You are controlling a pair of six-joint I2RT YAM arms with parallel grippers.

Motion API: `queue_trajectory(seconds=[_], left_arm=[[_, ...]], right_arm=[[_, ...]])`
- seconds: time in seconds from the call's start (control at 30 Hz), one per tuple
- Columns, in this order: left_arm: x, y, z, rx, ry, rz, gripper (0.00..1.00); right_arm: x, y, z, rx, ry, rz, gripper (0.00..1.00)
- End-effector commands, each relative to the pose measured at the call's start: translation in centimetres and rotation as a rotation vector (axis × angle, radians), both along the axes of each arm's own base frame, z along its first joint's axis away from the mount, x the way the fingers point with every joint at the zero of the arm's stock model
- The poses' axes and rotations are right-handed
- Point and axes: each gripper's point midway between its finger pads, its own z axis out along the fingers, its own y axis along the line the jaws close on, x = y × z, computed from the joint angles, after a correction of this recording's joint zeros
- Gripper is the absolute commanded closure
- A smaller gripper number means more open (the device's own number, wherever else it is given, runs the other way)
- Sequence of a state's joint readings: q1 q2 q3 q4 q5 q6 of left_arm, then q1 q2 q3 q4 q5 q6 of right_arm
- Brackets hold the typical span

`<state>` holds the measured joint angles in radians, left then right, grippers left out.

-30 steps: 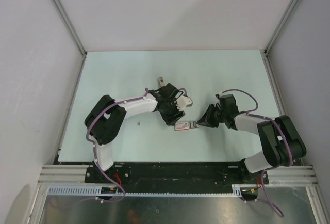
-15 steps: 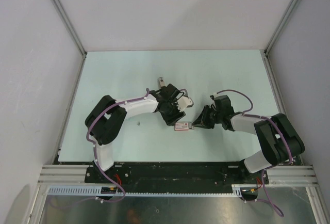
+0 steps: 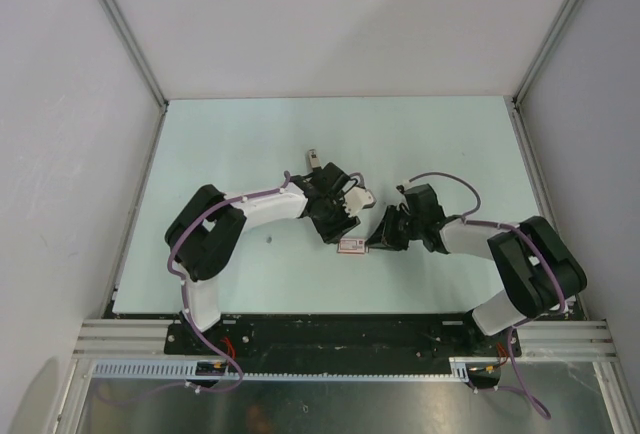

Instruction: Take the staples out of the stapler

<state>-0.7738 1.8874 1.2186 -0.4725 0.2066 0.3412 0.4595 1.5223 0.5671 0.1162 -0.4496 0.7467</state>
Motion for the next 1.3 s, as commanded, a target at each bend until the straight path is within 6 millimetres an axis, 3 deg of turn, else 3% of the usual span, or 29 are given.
queue_trajectory(seconds=[0.0, 0.4, 0.53, 0.63, 0.8, 1.0, 1.13, 1.27], left_arm=[[0.0, -1.3, 0.8, -0.034, -0.027, -0.043, 0.40], [-0.1, -1.2, 0.6, -0.024, -0.032, -0.048, 0.41], [0.4, -0.7, 1.0, -0.018, -0.049, -0.034, 0.40], [1.2, -0.1, 2.1, -0.036, -0.065, -0.003, 0.39], [2.4, 1.3, 5.5, -0.089, -0.079, 0.066, 0.32], [3.5, 4.6, 10.8, -0.149, -0.145, 0.163, 0.22], [4.4, 8.7, 15.3, -0.207, -0.210, 0.285, 0.18], [4.8, 14.1, 19.5, -0.285, -0.281, 0.434, 0.05]], right_arm=[[0.8, 1.0, 0.8, 0.005, -0.030, 0.018, 0.81], [0.3, 1.8, 0.2, 0.015, -0.006, 0.045, 0.79], [0.4, 0.9, 0.5, 0.001, -0.012, 0.040, 0.74], [0.6, -0.1, 0.9, -0.012, -0.019, 0.032, 0.63], [0.4, -1.7, 1.0, -0.039, -0.005, 0.022, 0.40], [1.4, -3.1, 2.2, -0.084, -0.024, 0.003, 0.24], [3.1, -3.6, 4.0, -0.151, -0.077, -0.012, 0.04], [4.3, -4.0, 6.1, -0.286, -0.138, -0.002, 0.01]])
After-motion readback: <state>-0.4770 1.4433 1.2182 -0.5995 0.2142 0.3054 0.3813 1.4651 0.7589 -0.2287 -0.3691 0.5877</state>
